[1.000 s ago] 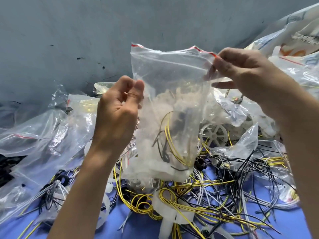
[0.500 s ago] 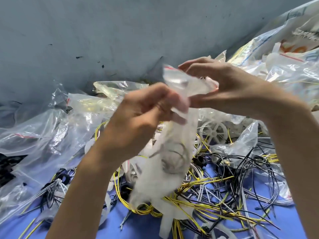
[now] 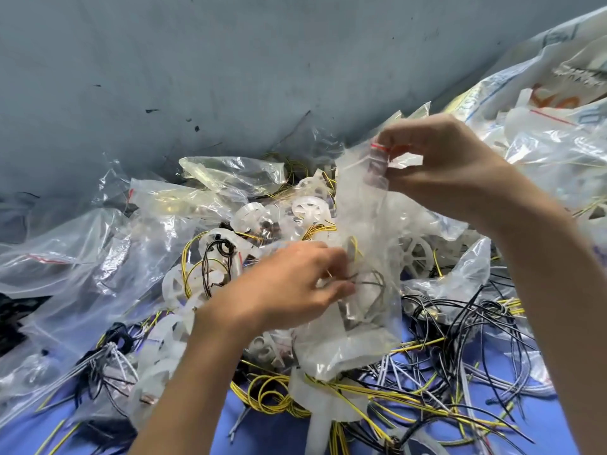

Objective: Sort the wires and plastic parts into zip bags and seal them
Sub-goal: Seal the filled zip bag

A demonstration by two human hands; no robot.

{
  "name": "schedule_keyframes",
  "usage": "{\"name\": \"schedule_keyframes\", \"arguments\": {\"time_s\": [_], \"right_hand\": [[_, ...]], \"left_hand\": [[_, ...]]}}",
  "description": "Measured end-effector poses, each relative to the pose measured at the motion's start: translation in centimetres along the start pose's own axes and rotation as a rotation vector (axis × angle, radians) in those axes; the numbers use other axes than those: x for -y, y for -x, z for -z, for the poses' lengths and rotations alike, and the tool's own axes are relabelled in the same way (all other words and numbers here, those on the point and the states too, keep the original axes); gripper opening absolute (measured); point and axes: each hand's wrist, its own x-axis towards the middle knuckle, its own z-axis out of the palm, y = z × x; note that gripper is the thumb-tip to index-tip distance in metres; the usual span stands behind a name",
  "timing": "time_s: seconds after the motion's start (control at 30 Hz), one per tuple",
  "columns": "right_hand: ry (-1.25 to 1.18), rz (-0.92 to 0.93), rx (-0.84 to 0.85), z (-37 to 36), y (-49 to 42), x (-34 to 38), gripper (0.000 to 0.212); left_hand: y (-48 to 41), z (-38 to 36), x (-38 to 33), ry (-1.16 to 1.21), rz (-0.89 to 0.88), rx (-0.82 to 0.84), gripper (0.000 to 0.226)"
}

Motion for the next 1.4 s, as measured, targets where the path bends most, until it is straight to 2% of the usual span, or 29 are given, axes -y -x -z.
{"name": "schedule_keyframes", "arguments": {"time_s": [0.03,0.13,0.23,0.3,0.37,0.5,0.57,0.63,0.7,0.77,0.83,0.9,1.0,1.07,1.23,1.4], "right_hand": [[0.019,0.016,-0.001,0.0,0.0,0.1,0.03],[0.02,0.044,-0.055,0.0,0.0,0.3,0.035],[-0.081,0.073,-0.119,0.2,-0.2,0.5,0.007],[-0.142,0.094,-0.137,0.4,-0.3,0.7,0.021],[-0.179,0.132,-0.083,0.4,-0.2,0.9,0.025],[-0.192,0.184,0.247,-0.6,0.5,1.5,0.012],[-0.179,0.235,0.381,-1.7,0.7,2.1,0.028],[-0.102,0.294,0.455,-2.7,0.9,2.5,0.038],[-0.015,0.306,0.458,-3.2,1.0,2.4,0.03],[-0.006,0.252,0.448,-3.0,1.0,1.9,0.011],[0.013,0.154,0.446,-2.3,0.9,1.5,0.013],[0.131,0.054,0.488,-1.9,0.8,0.8,0.018],[0.376,-0.201,0.76,-2.0,1.0,-0.5,0.021],[0.454,-0.32,0.932,-2.5,1.1,-1.7,0.021],[0.407,-0.494,1.054,-3.6,1.1,-3.6,0.028],[0.429,-0.566,1.118,-6.2,1.4,-5.2,0.032]], "left_hand": [[-0.1,-0.2,-0.3,-0.033,-0.03,-0.036,0.013],[0.5,0.9,0.0,0.041,-0.061,-0.135,0.02],[2.4,3.6,0.9,0.119,-0.055,-0.344,0.027],[4.0,5.4,1.1,0.102,-0.084,-0.471,0.025],[5.5,7.1,1.4,0.08,-0.082,-0.54,0.024],[6.7,9.7,2.8,0.175,-0.036,-0.509,0.017],[6.3,9.4,2.0,0.229,-0.106,-0.549,0.034],[5.5,7.7,0.6,0.213,-0.166,-0.517,0.048],[4.6,6.0,-0.1,0.216,-0.138,-0.391,0.052],[3.8,4.9,0.3,0.215,-0.085,-0.33,0.048],[3.3,4.4,0.8,0.172,-0.065,-0.337,0.029],[3.0,4.1,1.1,0.138,-0.062,-0.332,0.017],[3.0,4.0,1.6,0.119,-0.068,-0.301,0.015],[3.1,4.3,1.8,0.134,-0.07,-0.299,0.015],[3.6,4.9,1.9,0.131,-0.072,-0.305,0.016],[3.5,4.7,2.3,0.134,-0.039,-0.279,0.016]]}}
